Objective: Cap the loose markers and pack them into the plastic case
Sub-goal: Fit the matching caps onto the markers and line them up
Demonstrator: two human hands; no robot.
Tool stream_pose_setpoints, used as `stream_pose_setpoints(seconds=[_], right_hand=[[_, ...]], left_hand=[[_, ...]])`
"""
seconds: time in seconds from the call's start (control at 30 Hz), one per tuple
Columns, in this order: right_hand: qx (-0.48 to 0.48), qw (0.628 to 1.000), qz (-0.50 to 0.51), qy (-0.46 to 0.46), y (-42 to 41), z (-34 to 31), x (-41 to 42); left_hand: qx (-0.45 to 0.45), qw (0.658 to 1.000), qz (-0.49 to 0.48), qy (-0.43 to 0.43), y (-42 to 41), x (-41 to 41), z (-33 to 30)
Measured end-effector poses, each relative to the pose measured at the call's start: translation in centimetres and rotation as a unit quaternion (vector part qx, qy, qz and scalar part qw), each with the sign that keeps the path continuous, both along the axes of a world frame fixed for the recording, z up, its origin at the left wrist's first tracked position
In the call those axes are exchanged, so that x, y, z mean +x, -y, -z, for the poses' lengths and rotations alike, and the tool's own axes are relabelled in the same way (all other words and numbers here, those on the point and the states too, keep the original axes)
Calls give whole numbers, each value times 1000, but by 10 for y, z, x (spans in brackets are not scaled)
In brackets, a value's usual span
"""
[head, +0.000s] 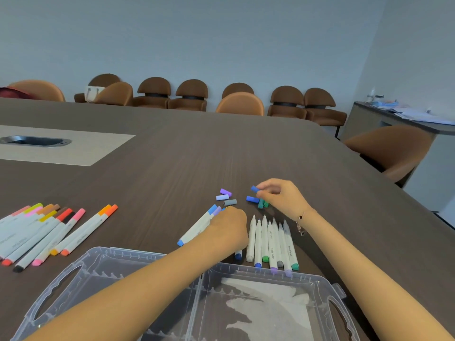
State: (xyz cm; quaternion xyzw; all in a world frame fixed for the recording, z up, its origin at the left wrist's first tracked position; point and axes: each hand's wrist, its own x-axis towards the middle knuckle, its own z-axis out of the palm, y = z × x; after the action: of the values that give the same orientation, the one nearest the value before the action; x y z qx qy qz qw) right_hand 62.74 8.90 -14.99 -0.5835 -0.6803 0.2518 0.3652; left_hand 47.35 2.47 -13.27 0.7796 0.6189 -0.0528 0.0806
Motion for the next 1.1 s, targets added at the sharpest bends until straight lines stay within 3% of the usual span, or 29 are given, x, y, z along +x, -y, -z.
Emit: stream_pose_setpoints(seconds=[0.13,0.3,0.47,0.67,0.8,1.1], right_hand=[[-16,995,20,-95,1,-8,7],[-55,993,4,-101,4,-7,9],[-97,989,-16,-106,6,-6,9],[-75,985,-20,-151,8,-8,7],[-57,991,-21,-121,13,-9,5],[-62,981,-19,-183,15,-9,-3]], left_hand=[[-11,999,11,33,6,-5,0],[-22,995,-5,94,3,-7,2],[-79,972,-31,217,-11,-29,0],[-96,940,-38,326,-14,-43,1],[-105,924,-50,364,-14,-42,-1],[-126,909,-51,394,-10,-40,-5]])
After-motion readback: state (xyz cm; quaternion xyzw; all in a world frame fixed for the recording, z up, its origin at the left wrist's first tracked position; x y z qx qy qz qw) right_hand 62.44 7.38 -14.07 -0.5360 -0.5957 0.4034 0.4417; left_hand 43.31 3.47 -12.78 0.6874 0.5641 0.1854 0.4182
